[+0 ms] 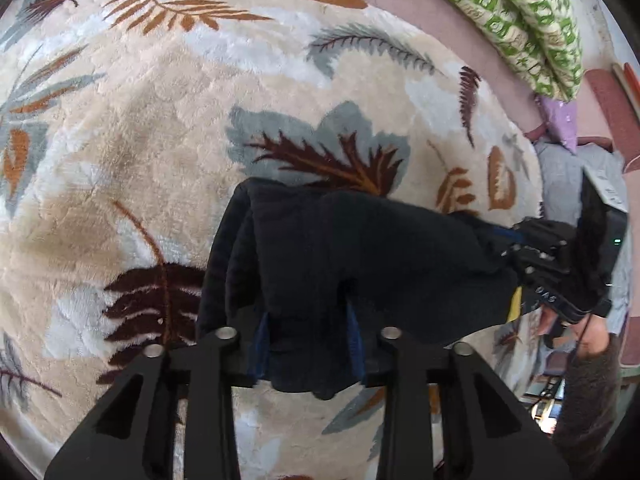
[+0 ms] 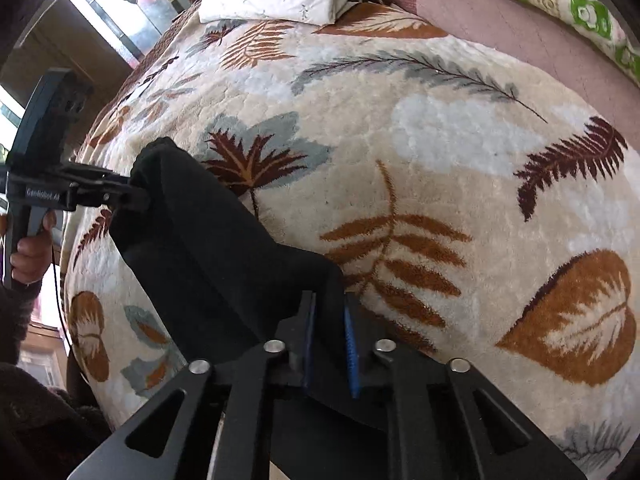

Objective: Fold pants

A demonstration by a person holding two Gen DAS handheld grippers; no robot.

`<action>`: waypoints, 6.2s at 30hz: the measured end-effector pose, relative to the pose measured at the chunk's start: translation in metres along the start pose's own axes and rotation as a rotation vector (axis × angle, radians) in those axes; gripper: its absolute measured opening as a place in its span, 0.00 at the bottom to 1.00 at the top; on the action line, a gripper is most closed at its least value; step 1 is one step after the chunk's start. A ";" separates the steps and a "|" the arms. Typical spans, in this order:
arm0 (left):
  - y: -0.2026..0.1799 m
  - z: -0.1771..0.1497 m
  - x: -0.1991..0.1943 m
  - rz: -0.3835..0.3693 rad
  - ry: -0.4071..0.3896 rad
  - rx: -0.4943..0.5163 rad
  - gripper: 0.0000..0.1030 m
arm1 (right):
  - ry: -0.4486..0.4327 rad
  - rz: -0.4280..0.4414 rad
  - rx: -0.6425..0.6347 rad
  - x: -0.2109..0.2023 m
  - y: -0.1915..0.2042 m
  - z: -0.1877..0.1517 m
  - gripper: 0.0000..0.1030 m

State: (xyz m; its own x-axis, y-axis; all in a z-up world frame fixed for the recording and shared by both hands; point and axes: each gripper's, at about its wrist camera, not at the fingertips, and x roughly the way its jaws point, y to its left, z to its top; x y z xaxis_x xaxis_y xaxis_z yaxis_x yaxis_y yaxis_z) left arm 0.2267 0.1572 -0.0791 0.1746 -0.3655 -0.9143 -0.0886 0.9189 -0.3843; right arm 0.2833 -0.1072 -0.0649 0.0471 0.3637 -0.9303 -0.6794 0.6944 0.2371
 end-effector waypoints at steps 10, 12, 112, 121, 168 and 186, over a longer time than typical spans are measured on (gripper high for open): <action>-0.013 -0.013 0.001 0.190 -0.004 0.089 0.24 | -0.172 -0.114 0.101 -0.009 -0.011 0.002 0.05; -0.014 -0.011 0.000 0.178 -0.004 0.085 0.24 | -0.149 -0.136 0.155 0.008 -0.018 0.003 0.13; -0.258 -0.098 0.119 -0.299 0.094 -0.327 0.25 | -0.484 0.033 0.865 -0.137 -0.205 -0.278 0.26; -0.338 -0.104 0.164 -0.301 0.143 -0.280 0.25 | -0.503 0.099 0.964 -0.150 -0.228 -0.311 0.43; -0.325 -0.072 0.116 -0.240 -0.018 -0.221 0.11 | -0.397 0.133 0.900 -0.144 -0.203 -0.250 0.11; -0.302 -0.075 0.128 -0.328 0.098 -0.255 0.11 | -0.255 -0.073 0.929 -0.139 -0.187 -0.236 0.13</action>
State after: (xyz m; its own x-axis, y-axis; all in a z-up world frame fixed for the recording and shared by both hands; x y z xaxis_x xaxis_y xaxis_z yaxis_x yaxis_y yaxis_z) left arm 0.2027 -0.1778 -0.0899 0.1410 -0.6560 -0.7414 -0.2854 0.6902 -0.6650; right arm 0.2313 -0.4337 -0.0462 0.2985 0.3480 -0.8887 0.1771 0.8948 0.4099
